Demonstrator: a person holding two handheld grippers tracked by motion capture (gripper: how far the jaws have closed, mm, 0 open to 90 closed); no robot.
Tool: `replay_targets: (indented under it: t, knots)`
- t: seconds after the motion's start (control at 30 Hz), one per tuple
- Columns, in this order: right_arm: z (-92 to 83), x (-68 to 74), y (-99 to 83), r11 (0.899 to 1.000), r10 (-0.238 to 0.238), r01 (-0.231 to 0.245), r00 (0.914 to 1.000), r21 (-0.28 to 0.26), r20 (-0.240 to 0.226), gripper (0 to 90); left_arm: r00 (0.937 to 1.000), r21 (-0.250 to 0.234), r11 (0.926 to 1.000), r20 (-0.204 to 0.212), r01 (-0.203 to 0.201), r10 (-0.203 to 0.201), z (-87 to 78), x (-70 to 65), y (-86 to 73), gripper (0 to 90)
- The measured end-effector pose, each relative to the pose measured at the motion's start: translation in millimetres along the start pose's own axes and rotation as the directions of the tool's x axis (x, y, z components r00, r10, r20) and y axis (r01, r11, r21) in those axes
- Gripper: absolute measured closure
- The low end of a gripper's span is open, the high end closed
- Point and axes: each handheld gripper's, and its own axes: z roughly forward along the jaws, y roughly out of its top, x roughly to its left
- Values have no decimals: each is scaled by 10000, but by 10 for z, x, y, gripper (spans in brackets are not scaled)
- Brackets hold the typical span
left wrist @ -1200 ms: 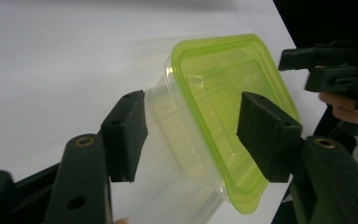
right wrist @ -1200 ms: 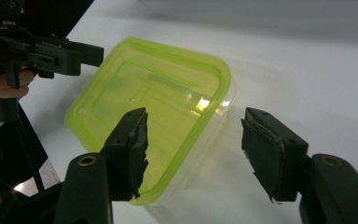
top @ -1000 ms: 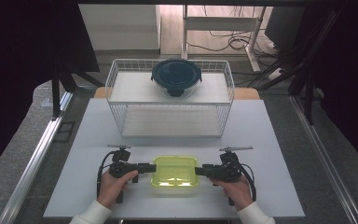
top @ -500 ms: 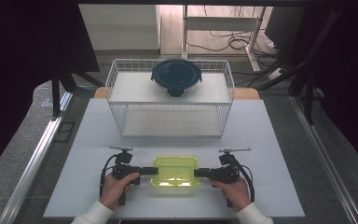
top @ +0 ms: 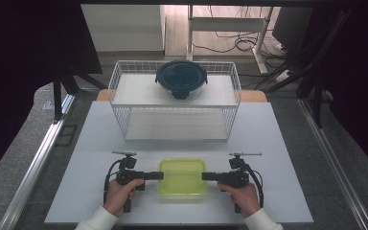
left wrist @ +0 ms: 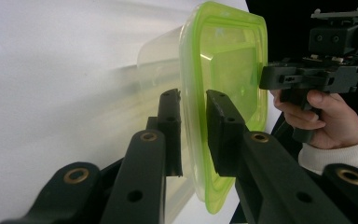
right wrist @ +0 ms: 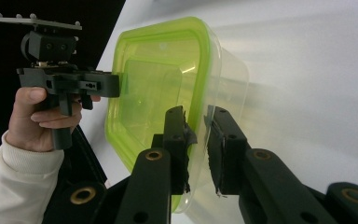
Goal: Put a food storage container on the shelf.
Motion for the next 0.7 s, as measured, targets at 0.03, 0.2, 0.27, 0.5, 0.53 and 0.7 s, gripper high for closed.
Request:
replay_targets:
  t: [0.03, 0.2, 0.27, 0.5, 0.53, 0.7]
  knots:
    - [-1, 10, 2, 10000, -26, 26, 10000, -3, 4, 777, 10000, -15, 10000, -8, -26, 26, -7, -5, 1, 775]
    - [-28, 72, 20, 9993, -374, 375, 9993, -87, 35, 784, 9998, -170, 9998, 168, -88, 91, -50, -36, 11, 779]
    - [-52, 96, 30, 9985, -526, 526, 9986, -180, 31, 784, 9995, -212, 9996, 252, -172, 178, -72, -66, 17, 778]
    - [-93, 178, 43, 9953, -901, 905, 9959, -358, 124, 787, 9986, -314, 9981, 70, -526, 529, -120, -144, 34, 780]
    - [-96, 186, 45, 9949, -937, 941, 9955, -369, 122, 787, 9984, -309, 9980, 91, -551, 554, -126, -147, 37, 780]
    - [-119, 223, 59, 9936, -1039, 1043, 9945, -443, 114, 787, 9975, -354, 9969, 86, -696, 699, -158, -187, 49, 780]
